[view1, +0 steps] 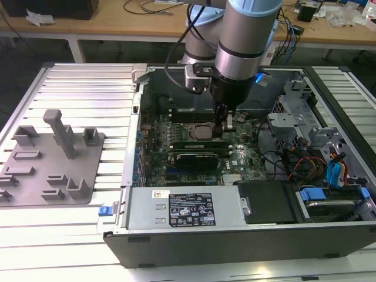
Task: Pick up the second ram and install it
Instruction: 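Press down the second ram until it locks into place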
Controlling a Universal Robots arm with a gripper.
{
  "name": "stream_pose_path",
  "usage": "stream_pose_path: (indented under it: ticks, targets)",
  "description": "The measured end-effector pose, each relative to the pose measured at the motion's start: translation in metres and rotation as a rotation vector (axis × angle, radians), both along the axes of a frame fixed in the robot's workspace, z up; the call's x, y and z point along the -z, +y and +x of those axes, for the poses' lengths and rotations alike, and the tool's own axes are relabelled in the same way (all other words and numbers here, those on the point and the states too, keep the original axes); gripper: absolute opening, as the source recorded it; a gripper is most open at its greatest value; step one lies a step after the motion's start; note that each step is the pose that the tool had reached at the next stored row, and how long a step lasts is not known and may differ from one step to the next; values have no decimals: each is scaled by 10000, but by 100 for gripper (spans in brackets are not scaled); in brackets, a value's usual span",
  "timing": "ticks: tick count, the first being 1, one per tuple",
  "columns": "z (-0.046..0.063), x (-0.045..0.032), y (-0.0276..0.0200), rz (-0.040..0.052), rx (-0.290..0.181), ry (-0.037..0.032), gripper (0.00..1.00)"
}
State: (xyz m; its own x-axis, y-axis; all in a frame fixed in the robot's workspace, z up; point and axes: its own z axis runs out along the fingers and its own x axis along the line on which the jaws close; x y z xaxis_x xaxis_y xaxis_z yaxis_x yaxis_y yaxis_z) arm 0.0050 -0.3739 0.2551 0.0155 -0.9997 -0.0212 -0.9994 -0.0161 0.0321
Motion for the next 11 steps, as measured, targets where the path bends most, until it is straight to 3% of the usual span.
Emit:
stream_pose_path:
  ticks: [7, 11]
  targets:
    - [96, 1, 0, 1, 0, 0, 8]
    - [236, 6, 0, -1, 0, 0, 8]
